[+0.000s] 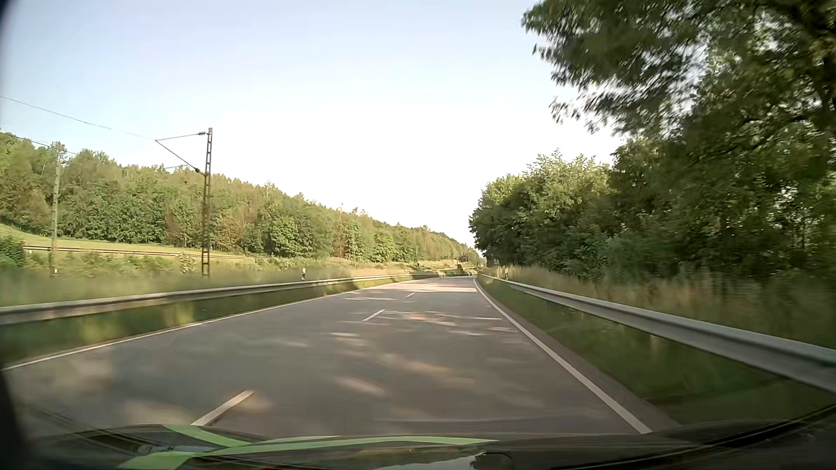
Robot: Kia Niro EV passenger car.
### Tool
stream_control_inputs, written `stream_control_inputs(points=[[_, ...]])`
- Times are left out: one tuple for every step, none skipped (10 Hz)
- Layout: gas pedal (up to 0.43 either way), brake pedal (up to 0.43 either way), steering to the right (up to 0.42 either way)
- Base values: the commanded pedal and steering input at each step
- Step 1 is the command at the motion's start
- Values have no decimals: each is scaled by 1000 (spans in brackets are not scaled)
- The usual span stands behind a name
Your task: Follow the waypoints while adhering to traffic rules and regulations
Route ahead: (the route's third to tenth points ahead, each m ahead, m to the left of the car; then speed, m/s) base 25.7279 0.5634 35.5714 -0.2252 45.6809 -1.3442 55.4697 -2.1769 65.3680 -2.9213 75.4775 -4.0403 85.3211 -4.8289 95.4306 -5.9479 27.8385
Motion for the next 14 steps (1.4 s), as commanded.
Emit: stream_control_inputs(points=[[209, 0, 3], [209, 0, 3], [209, 0, 3], [209, 0, 3], [220, 0, 3], [220, 0, 3], [220, 0, 3], [220, 0, 3], [220, 0, 3], [209, 0, 3], [189, 0, 3], [157, 0, 3], [118, 0, 3], [87, 0, 3]])
